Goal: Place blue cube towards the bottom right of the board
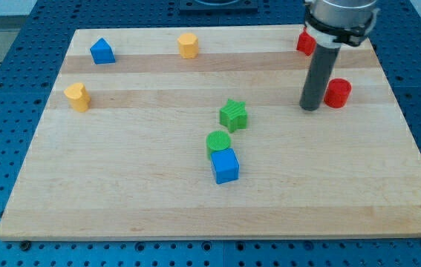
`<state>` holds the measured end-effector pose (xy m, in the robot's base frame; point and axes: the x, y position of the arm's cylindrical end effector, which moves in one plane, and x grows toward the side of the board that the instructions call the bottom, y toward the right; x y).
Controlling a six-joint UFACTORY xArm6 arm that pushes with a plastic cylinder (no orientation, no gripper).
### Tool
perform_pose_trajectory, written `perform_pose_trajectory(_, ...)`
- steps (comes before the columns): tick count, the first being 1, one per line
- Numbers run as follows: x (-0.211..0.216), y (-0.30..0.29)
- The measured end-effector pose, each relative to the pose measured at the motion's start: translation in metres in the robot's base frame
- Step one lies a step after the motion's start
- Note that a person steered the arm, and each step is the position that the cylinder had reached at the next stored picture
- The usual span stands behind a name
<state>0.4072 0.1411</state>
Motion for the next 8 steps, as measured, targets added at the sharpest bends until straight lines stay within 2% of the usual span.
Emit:
perform_pose_trajectory(7, -0.007, -0.044)
perform_pose_trajectory(8, 0.019, -0.103)
